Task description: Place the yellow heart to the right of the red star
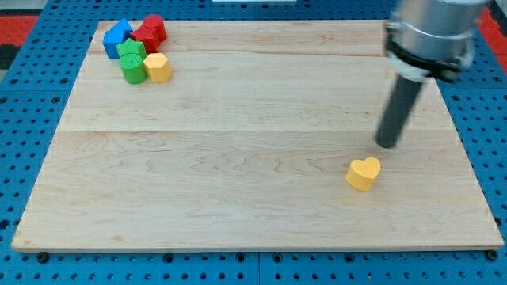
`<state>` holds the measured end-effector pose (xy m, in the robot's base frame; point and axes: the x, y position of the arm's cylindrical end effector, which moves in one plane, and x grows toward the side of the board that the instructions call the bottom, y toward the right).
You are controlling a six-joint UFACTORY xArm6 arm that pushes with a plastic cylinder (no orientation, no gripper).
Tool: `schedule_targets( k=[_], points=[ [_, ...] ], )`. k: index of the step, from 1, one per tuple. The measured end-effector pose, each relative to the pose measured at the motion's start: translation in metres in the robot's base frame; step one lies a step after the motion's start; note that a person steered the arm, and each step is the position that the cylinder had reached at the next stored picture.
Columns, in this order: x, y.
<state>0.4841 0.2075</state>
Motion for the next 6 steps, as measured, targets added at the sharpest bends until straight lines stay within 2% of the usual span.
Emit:
schedule_targets(
  k=[1,3,4,6],
  points=[
    [0.043,0.017],
    [0.043,-0.146],
    [0.017,-0.183],
    [-0.064,-0.254]
  ],
)
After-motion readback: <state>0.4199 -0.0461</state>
